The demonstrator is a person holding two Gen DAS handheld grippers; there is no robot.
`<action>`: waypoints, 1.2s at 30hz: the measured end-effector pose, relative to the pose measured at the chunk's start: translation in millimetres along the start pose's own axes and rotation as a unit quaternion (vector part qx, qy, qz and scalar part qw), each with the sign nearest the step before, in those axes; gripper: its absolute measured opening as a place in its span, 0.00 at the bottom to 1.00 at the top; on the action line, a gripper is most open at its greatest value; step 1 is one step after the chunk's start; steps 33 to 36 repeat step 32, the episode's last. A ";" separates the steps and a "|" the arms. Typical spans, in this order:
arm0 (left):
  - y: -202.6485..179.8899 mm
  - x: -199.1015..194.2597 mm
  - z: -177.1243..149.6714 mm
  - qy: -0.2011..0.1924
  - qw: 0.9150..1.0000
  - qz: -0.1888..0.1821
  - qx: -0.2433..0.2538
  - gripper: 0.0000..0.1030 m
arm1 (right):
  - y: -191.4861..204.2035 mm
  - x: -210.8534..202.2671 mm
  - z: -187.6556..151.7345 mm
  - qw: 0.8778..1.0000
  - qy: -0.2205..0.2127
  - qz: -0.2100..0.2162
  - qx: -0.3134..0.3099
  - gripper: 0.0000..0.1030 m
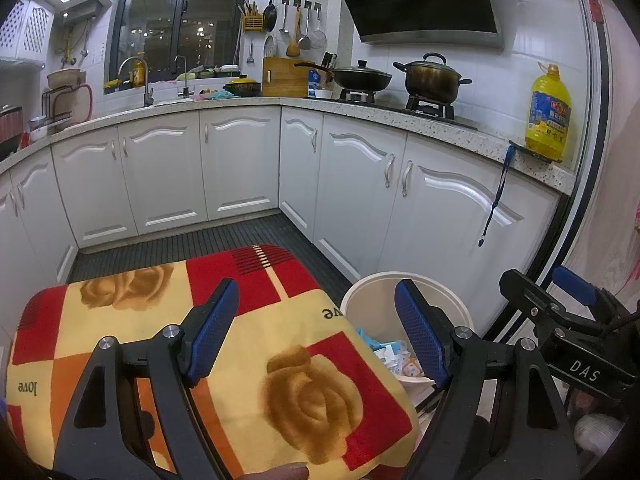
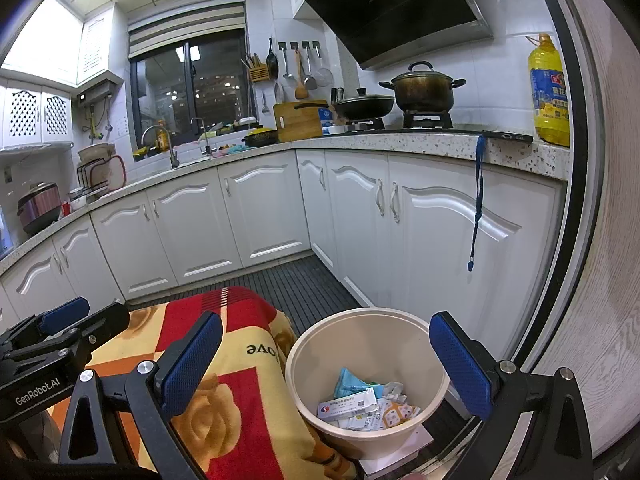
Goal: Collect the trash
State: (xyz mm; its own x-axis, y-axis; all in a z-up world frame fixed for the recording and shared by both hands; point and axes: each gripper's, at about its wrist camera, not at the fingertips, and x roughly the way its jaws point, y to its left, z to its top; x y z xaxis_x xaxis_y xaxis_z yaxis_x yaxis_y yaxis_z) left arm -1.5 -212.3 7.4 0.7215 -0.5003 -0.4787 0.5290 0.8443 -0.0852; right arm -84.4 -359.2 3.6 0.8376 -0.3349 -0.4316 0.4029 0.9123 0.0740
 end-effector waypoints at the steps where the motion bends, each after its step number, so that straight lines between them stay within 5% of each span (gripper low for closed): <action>1: -0.1 0.0 0.0 0.000 1.000 0.000 0.000 0.77 | 0.0 0.3 -0.3 1.000 0.001 0.000 0.000 1.00; 36: 5.1 5.7 -6.0 0.000 1.000 -0.004 0.007 0.77 | -2.4 10.7 -5.6 1.000 0.015 -0.002 0.001 1.00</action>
